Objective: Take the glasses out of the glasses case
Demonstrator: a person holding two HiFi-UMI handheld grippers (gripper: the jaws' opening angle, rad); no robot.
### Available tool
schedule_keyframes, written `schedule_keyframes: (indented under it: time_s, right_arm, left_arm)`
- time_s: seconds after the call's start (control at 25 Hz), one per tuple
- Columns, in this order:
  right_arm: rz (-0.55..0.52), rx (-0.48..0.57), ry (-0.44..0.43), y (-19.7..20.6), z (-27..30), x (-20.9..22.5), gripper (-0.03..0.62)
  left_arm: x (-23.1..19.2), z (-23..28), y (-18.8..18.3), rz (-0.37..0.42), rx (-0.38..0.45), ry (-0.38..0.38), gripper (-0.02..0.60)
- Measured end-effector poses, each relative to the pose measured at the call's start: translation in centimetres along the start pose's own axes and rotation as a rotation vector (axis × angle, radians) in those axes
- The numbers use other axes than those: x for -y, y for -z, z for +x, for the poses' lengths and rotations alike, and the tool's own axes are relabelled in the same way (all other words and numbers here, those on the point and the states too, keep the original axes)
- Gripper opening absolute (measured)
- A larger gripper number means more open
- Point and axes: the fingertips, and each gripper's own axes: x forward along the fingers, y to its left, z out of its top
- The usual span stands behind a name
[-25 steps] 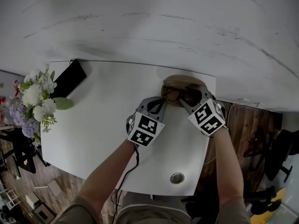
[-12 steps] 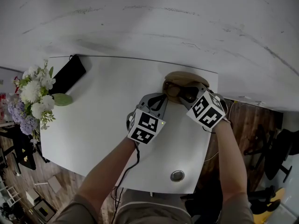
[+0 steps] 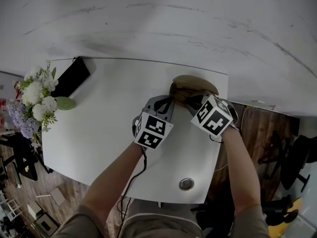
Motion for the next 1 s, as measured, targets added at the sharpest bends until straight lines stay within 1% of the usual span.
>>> schedule_keyframes:
  time_s: [0.08, 0.16, 0.32, 0.44, 0.56, 0.68, 1.0]
  right_arm:
    - [-0.022, -0.015, 0.03, 0.2, 0.3, 0.0, 0.067]
    - [-0.015, 0.0, 0.047, 0.1, 0.0, 0.0, 0.063]
    - [-0.012, 0.049, 0.094, -0.3, -1.4, -0.2, 0.061]
    - [0.004, 0.117, 0.117, -1.7, -3.5, -0.7, 0.06]
    - [0.02, 0.201, 0.13, -3.7, -6.5, -1.5, 0.061]
    - [0.016, 0.275, 0.174, -6.0, -10.4, -2.1, 0.061]
    - [0.023, 0.529, 0.369, -11.5, -24.1, -4.3, 0.061]
  left_arm:
    - [0.0, 0.0, 0.1, 0.002, 0.001, -0.004, 0.017]
    - [-0.1, 0.1, 0.0, 0.002, 0.002, -0.009, 0.017]
    - [-0.3, -0.2, 0.9, 0.002, -0.056, -0.018, 0.017]
    - [-0.5, -1.5, 0.9, -0.019, -0.054, -0.02, 0.017]
    - [-0.4, -3.6, -0.7, -0.013, -0.012, -0.027, 0.017]
    - [-0.3, -6.2, -3.3, 0.011, 0.045, -0.035, 0.017]
    - [0.8, -15.3, -11.8, 0.094, 0.209, -0.069, 0.017]
